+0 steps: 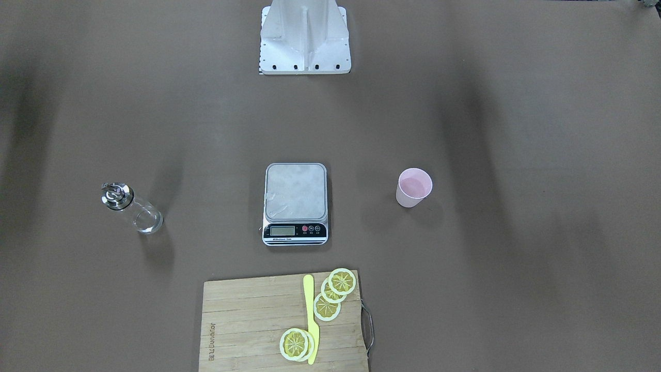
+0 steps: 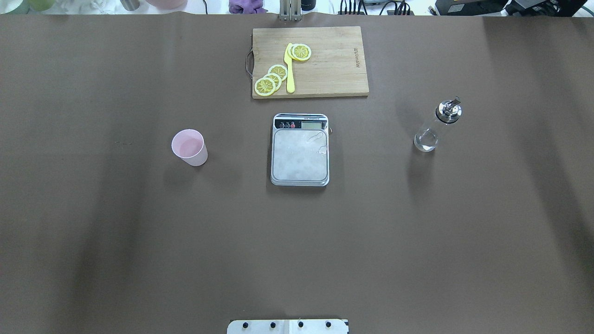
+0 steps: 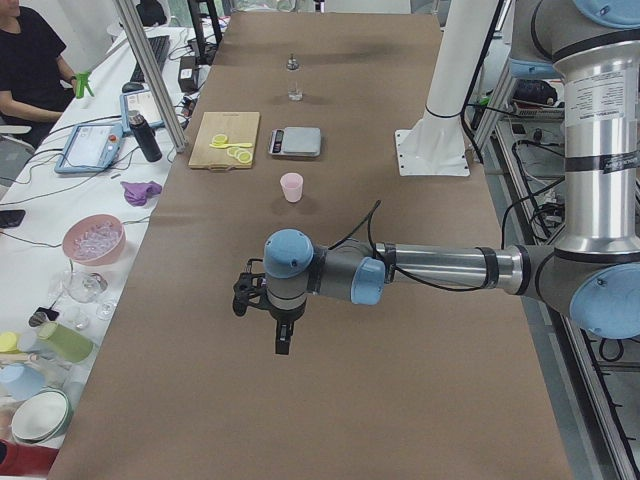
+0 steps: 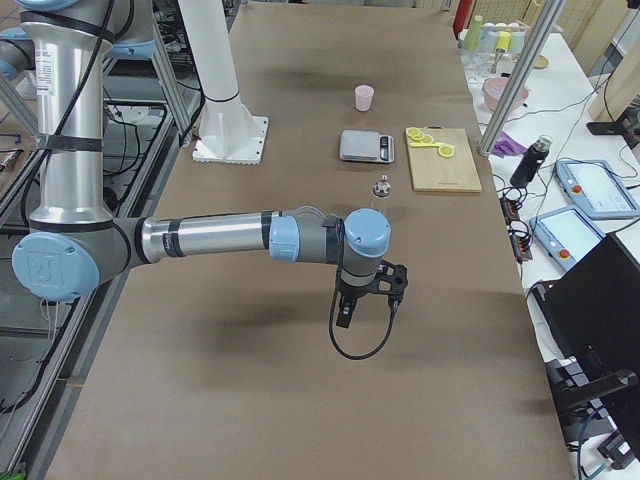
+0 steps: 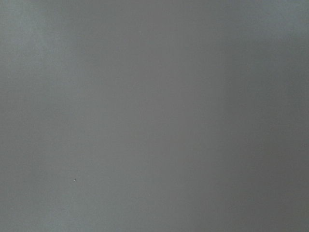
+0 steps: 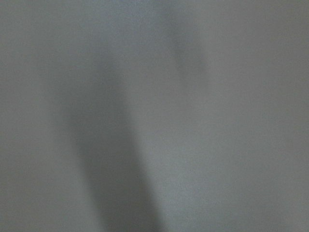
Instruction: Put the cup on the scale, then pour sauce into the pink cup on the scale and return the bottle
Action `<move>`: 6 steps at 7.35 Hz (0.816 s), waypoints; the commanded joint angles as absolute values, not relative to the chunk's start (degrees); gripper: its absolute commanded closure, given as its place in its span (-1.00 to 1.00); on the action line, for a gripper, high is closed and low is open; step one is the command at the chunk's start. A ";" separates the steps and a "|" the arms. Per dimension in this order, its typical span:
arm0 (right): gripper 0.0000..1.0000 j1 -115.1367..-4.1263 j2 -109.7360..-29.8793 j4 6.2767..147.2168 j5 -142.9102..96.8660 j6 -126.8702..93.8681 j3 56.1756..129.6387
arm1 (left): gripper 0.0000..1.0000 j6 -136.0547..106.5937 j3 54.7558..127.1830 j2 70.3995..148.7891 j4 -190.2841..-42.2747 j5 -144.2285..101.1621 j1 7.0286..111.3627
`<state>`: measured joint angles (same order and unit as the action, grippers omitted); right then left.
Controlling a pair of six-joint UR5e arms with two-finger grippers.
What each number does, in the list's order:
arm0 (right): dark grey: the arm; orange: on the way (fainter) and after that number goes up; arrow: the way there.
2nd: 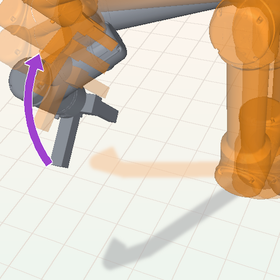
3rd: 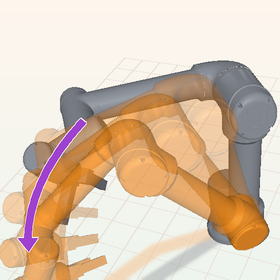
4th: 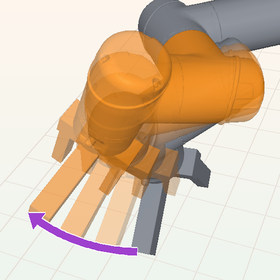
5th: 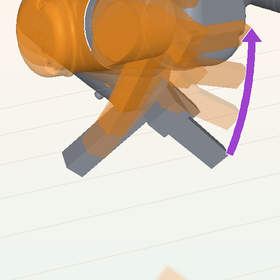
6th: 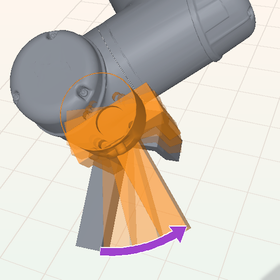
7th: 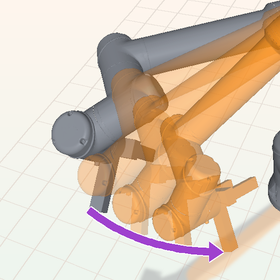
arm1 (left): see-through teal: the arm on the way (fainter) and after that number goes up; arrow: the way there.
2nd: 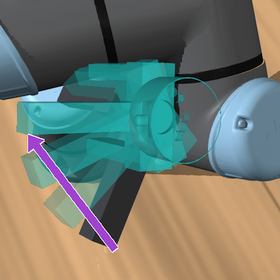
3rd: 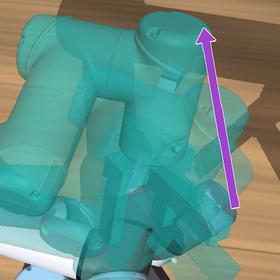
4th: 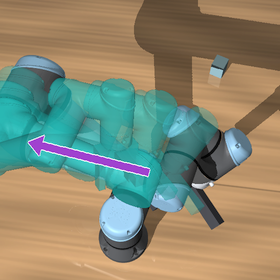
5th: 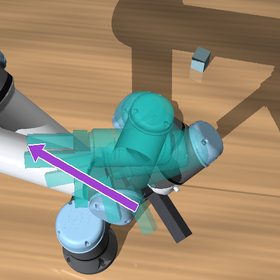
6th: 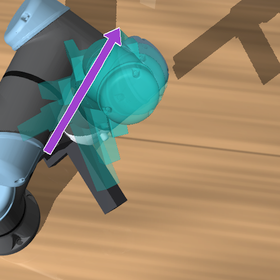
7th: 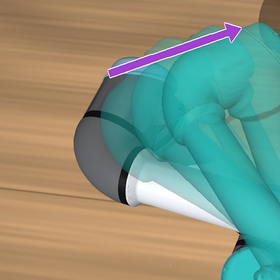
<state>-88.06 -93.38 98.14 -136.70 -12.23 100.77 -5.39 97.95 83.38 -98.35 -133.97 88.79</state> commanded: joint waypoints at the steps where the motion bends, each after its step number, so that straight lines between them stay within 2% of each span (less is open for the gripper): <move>1: -1.00 -87.54 -93.16 97.39 -136.85 -11.87 101.07 | -0.96 -5.19 98.70 83.84 -100.09 -133.86 88.77; 6: -1.00 -86.40 -93.60 94.23 -137.37 -11.87 101.16 | -0.96 -5.54 97.12 84.81 -102.74 -133.95 88.42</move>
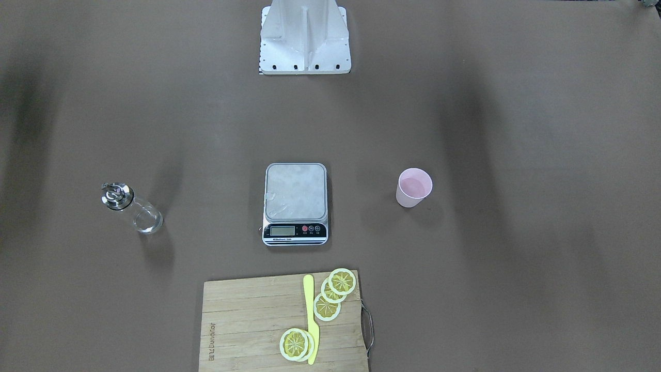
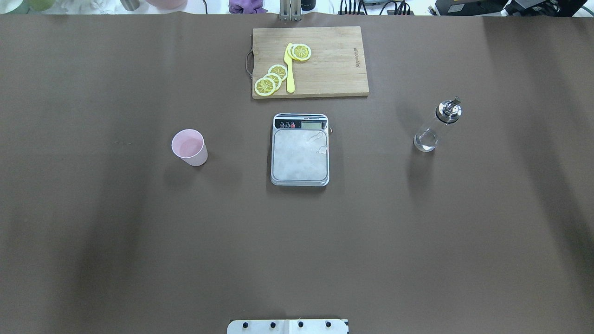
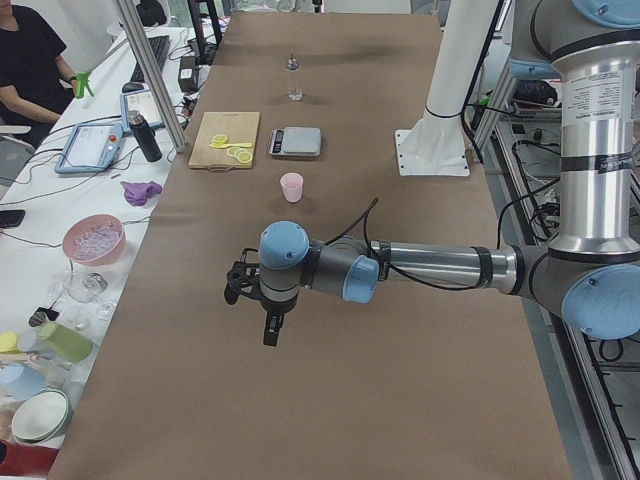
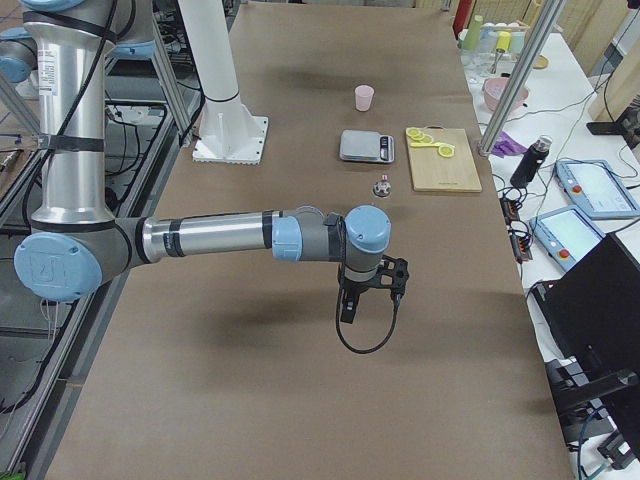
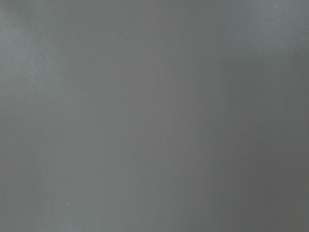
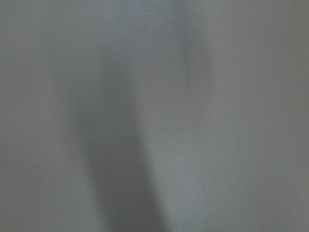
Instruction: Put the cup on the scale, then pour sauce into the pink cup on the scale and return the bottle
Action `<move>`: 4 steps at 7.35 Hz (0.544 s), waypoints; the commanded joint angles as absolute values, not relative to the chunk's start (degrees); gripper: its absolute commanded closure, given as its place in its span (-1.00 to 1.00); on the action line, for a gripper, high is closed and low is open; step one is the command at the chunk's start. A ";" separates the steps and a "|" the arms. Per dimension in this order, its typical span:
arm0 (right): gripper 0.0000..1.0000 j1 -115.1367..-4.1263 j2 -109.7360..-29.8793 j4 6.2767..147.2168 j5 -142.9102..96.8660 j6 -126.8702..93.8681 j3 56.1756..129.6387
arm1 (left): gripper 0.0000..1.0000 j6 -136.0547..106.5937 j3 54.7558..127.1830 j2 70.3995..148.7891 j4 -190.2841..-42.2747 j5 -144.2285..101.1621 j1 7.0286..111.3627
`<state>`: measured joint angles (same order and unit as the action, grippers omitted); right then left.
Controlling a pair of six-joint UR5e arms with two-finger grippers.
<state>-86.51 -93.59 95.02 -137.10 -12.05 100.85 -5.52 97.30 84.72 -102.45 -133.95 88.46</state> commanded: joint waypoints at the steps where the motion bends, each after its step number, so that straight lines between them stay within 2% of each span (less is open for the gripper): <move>1: -1.00 -85.96 -93.60 91.00 -137.46 -12.39 100.55 | -0.96 -5.54 97.29 84.73 -102.74 -134.03 88.42; 4: -1.00 -85.78 -93.25 90.79 -137.81 -10.90 100.02 | -0.96 -5.54 97.47 84.73 -102.83 -136.14 88.42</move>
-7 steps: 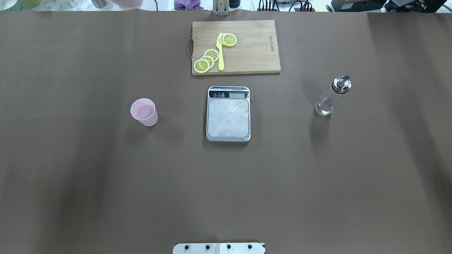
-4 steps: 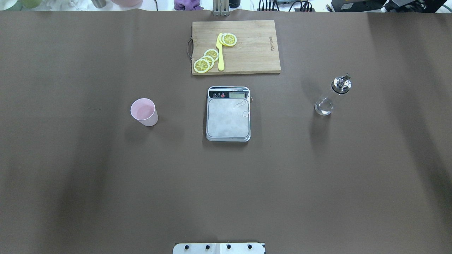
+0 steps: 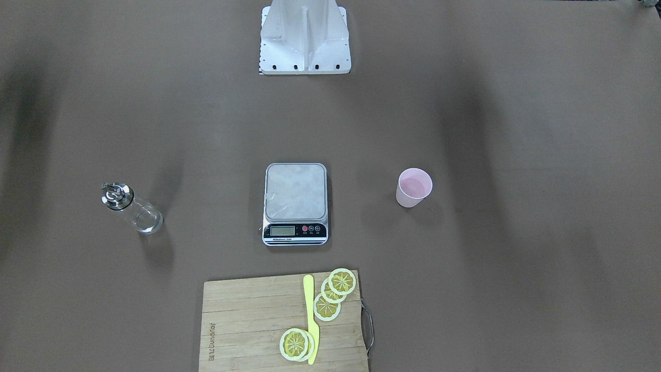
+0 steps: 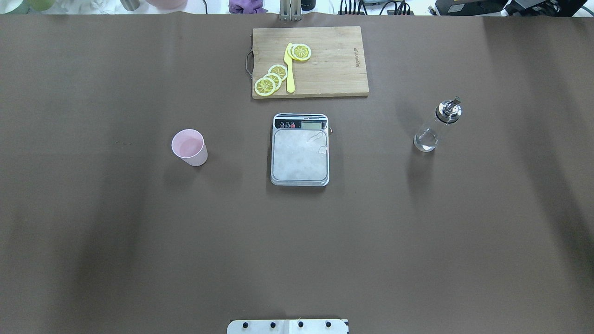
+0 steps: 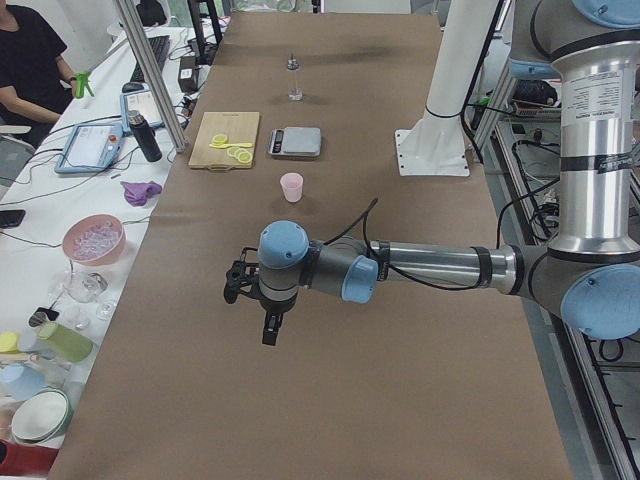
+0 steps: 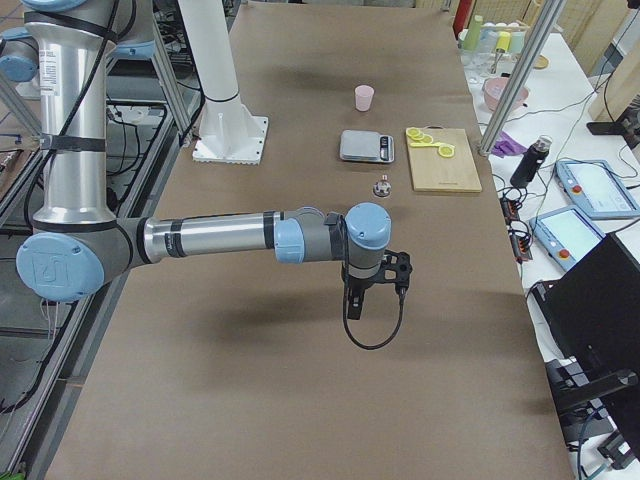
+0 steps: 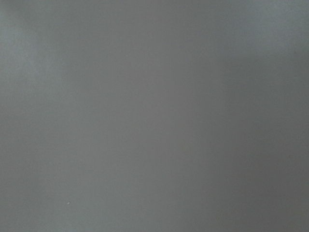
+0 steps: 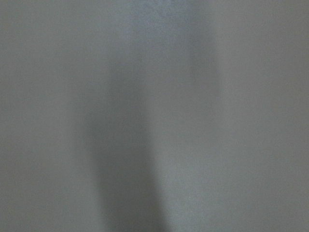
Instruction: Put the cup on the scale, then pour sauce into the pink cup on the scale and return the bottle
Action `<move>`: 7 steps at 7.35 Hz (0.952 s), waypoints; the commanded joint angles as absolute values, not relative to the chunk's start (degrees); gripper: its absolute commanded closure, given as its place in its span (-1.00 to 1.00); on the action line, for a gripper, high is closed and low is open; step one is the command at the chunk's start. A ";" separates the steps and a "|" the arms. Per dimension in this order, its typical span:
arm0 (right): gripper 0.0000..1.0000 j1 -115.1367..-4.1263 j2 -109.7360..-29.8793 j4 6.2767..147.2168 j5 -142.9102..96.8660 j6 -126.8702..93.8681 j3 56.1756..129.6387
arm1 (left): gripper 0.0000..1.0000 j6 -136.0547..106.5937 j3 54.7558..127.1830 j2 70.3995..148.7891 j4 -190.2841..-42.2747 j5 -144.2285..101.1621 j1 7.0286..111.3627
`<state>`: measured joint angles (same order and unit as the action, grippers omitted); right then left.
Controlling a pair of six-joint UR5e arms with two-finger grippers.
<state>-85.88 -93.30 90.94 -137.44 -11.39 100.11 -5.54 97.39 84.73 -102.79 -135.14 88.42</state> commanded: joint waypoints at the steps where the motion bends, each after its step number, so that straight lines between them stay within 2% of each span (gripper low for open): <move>1: -1.00 -85.69 -93.25 90.62 -137.64 -10.81 99.06 | -0.96 -5.62 97.56 84.73 -102.75 -136.14 88.42; 2: -1.00 -85.69 -93.51 89.05 -137.64 -10.64 98.62 | -0.96 -5.62 97.65 84.81 -102.57 -136.32 88.42; 4: -1.00 -85.61 -95.79 75.05 -137.37 -11.24 93.99 | -0.96 -5.62 97.56 84.81 -102.57 -136.23 88.42; 7: -1.00 -84.81 -95.01 74.27 -137.81 -12.04 92.99 | -0.96 -5.80 97.56 84.90 -102.13 -136.75 88.42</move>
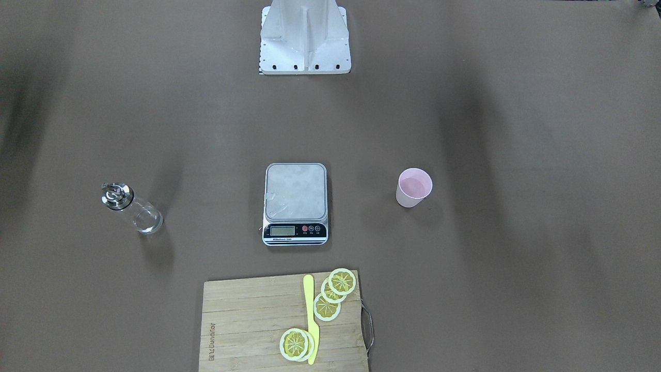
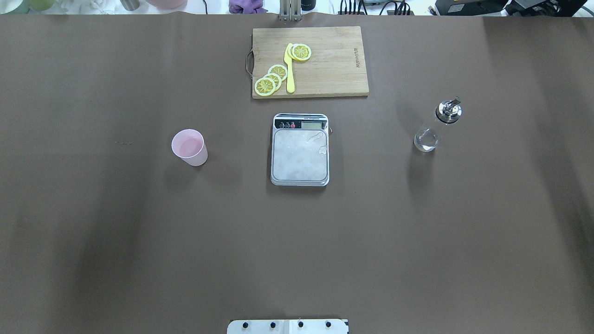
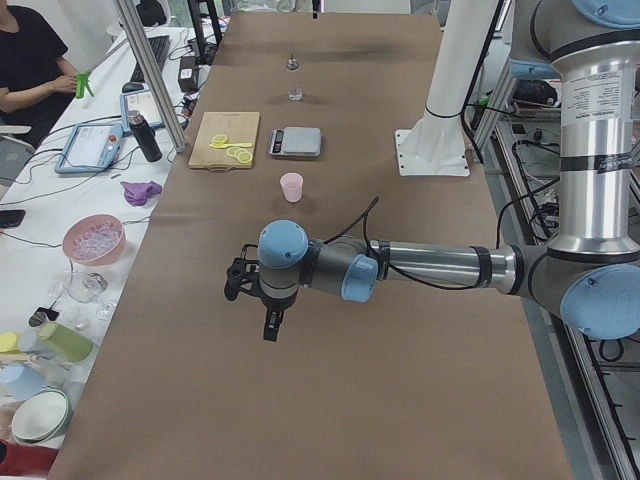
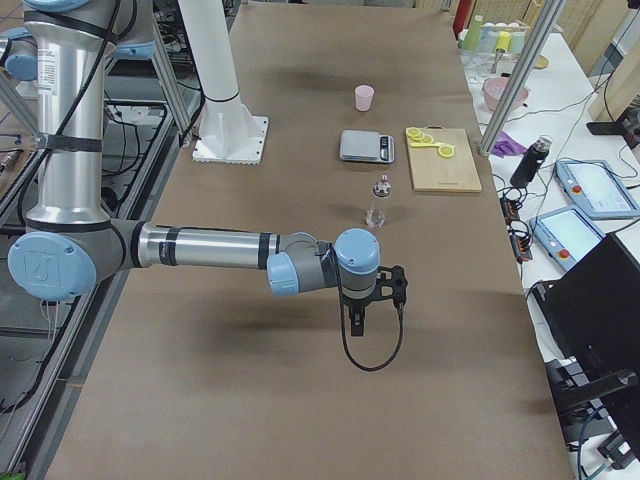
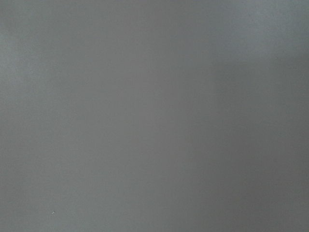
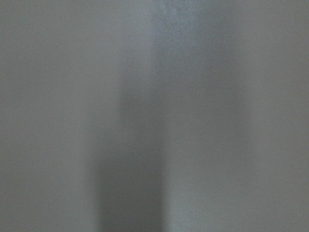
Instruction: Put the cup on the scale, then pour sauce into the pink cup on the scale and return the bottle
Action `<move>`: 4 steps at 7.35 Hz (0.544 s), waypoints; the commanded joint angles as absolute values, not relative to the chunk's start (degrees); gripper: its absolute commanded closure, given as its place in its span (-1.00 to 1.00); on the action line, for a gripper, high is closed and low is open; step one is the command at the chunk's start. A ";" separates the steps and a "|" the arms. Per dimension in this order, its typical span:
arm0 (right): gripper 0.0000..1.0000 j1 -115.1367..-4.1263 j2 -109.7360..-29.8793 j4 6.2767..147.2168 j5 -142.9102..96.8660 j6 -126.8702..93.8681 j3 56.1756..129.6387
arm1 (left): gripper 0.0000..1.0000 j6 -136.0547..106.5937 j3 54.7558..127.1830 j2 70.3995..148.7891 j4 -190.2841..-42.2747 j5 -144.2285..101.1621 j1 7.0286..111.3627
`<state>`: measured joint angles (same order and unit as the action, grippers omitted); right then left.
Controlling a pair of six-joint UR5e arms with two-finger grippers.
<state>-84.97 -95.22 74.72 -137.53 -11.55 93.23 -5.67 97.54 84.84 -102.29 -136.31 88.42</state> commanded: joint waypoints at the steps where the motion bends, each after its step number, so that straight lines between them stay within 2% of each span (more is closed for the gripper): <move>1: -1.00 -84.73 -94.66 74.27 -138.07 -13.87 93.16 | -0.96 -5.80 97.73 84.99 -102.04 -138.32 88.42; 4: -1.00 -84.46 -93.70 74.27 -138.08 -14.15 93.60 | -0.96 -10.33 98.34 86.91 -101.87 -138.43 88.42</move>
<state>-84.61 -94.26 74.25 -138.06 -13.91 93.52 -7.27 97.91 86.01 -101.92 -138.36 88.42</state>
